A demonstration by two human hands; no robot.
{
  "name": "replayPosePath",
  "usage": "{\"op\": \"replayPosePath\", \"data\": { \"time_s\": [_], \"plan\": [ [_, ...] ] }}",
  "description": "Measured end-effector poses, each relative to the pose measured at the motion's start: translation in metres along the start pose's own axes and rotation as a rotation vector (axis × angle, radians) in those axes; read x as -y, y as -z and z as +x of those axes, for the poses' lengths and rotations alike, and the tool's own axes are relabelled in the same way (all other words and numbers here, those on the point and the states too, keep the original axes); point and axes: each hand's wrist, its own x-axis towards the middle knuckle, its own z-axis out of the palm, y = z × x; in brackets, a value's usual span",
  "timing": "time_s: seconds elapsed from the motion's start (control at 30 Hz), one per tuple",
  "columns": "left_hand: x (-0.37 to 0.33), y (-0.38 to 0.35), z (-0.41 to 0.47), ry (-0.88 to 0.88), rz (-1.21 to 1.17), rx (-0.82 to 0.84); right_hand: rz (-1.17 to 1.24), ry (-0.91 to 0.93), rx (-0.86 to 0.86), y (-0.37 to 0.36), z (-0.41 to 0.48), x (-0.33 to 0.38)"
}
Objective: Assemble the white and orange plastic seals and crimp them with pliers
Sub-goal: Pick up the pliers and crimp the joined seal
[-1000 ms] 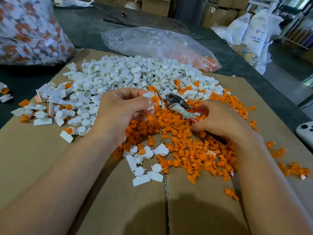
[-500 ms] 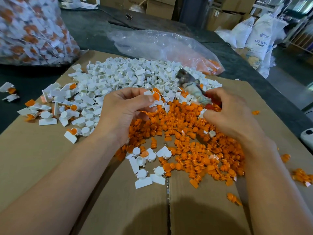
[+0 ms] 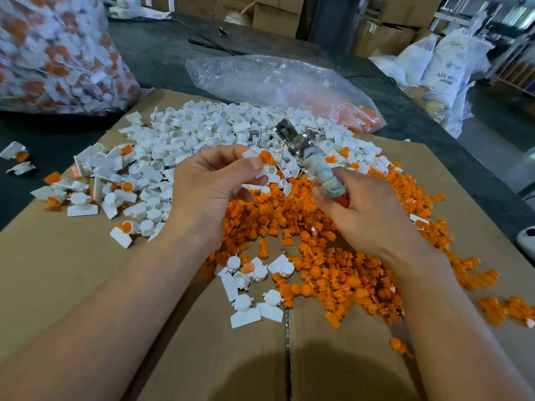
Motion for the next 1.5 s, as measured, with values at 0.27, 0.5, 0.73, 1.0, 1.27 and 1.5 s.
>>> {"op": "replayPosePath", "data": {
  "time_s": [0.27,0.5,0.73,1.0,1.27,1.5],
  "plan": [
    [0.0011,-0.0004,0.0011,-0.022,-0.029,-0.043,0.048,0.03,0.104,-0.0054,-0.001,0.006],
    [0.0009,-0.0003,0.0024,-0.036,-0.051,-0.066,0.042,0.06,0.12,-0.0087,-0.0011,0.0039],
    [0.0005,-0.0014,0.0026,-0.038,-0.05,-0.065,0.074,0.052,0.121,-0.0083,-0.0013,0.0039],
    [0.0035,-0.0006,0.0023,-0.059,-0.04,-0.046,-0.019,0.077,0.093,-0.0068,-0.0022,0.0047],
    [0.0041,-0.0015,0.0021,-0.078,-0.049,-0.03,0.111,0.039,0.113,-0.008,-0.0032,0.0061],
    [0.0035,-0.0013,0.0025,-0.079,-0.062,-0.042,0.162,0.037,0.097,-0.0103,-0.0023,0.0066]
  ]
}}
